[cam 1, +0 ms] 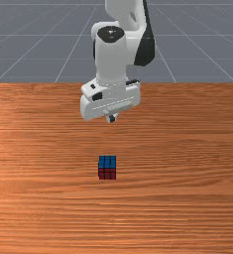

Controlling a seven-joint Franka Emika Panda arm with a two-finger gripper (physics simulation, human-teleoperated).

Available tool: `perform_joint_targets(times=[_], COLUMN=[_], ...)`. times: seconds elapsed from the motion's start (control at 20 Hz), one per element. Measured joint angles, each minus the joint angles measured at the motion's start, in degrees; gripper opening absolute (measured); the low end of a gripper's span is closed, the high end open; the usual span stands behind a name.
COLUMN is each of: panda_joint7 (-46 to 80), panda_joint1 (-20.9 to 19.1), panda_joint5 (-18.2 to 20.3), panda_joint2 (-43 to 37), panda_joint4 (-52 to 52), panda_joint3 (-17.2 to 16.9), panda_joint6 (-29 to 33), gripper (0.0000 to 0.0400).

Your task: Rotate the cube till the blue face upward

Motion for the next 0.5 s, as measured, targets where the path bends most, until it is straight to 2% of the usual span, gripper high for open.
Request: perform_joint_targets(times=[0.5], panda_joint7=[19.73], panda_joint1=[1.73], panda_joint5=[3.37], panda_joint2=[2.73], panda_joint4=[4.54], panda_joint3=[-2.46], panda_joint6=[-3.29], gripper=[0.0])
